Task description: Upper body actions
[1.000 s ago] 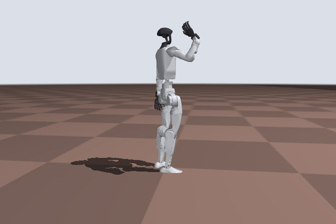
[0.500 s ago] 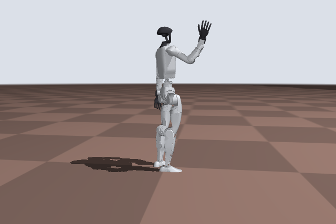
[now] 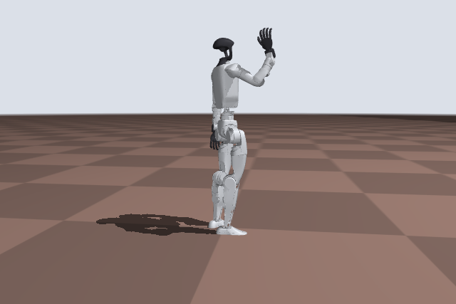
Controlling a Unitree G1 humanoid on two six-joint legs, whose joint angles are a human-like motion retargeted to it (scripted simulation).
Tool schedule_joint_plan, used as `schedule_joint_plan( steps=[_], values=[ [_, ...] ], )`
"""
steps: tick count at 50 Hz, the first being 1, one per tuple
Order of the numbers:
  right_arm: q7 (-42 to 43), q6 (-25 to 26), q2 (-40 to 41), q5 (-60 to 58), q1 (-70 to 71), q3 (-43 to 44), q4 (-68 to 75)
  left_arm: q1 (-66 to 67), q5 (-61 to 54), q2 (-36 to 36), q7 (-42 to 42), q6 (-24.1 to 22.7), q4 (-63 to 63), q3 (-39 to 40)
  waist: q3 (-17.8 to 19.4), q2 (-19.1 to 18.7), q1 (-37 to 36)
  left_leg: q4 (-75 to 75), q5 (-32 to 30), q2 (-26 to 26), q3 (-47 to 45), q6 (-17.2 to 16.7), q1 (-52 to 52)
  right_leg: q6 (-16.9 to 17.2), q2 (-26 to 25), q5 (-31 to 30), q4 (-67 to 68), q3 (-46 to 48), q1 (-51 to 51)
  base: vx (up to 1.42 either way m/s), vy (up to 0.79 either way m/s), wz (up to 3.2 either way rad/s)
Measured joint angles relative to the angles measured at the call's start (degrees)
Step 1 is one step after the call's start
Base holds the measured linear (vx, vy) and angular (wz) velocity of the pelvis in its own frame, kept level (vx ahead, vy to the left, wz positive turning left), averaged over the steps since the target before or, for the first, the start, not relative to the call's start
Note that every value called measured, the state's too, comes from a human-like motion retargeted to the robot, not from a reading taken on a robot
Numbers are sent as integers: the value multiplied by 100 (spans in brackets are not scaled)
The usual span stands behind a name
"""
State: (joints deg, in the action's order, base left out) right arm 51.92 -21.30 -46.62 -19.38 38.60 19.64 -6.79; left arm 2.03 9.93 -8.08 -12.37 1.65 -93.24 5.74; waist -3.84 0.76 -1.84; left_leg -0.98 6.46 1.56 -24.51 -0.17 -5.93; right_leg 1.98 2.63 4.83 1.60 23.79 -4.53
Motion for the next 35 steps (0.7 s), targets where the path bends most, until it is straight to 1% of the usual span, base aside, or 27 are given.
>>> schedule_joint_plan(
  steps=[5, 8, 10, 15, 25, 28, 32, 35],
  values=[
    [-290, 202, 440, 1343, 94, 86, 433, 20, -74, -1, 6, 1, -38, 70, -3, 19, 28, 1, 7, -2, 28, -4, -15, 1, 2, 7, -1, 29, -15, 0, 0, 0],
    [-384, 312, 574, 1803, 130, 137, 573, 34, -97, -6, 1, -2, -50, 102, -3, 22, 43, 0, 14, 3, 26, -8, -24, 2, -1, 8, 0, 30, -17, 0, 0, 0],
    [-424, 364, 587, 1901, 132, 154, 597, 44, -106, -6, -4, -4, -50, 120, -4, 20, 54, 0, 18, 8, 19, -11, -27, 1, -4, 7, 0, 26, -15, 0, 0, 0],
    [-361, 322, 392, 1433, 103, 92, 346, 50, -111, -12, -16, 1, -60, 111, -7, 6, 68, 2, 24, 21, -29, -17, -29, 0, -13, -1, 5, -13, 8, 0, 0, 0],
    [52, 15, -536, -668, 4, -65, -798, 13, -29, -22, -23, 8, -21, 35, -6, -7, 60, 11, 25, 32, -106, -15, -30, -4, -31, -12, 12, -87, 39, 0, 0, 0],
    [151, 34, -702, -1135, -2, -105, -959, 5, -13, -24, -18, 8, -15, 24, -12, -4, 64, 13, 24, 36, -112, -14, -32, -6, -37, -11, 12, -93, 39, 0, 0, 0],
    [200, 227, -624, -1295, -13, -101, -850, -5, 5, -21, -18, 9, -9, 26, -14, 4, 56, 13, 24, 41, -107, -15, -39, -7, -43, -10, 12, -89, 29, 0, 0, 0],
    [127, 249, -398, -845, -34, -64, -608, -8, 2, -20, -12, 6, -8, 49, -11, 17, 53, 12, 21, 43, -90, -16, -42, -8, -44, -8, 8, -71, 17, 0, 0, 0]
  ],
)
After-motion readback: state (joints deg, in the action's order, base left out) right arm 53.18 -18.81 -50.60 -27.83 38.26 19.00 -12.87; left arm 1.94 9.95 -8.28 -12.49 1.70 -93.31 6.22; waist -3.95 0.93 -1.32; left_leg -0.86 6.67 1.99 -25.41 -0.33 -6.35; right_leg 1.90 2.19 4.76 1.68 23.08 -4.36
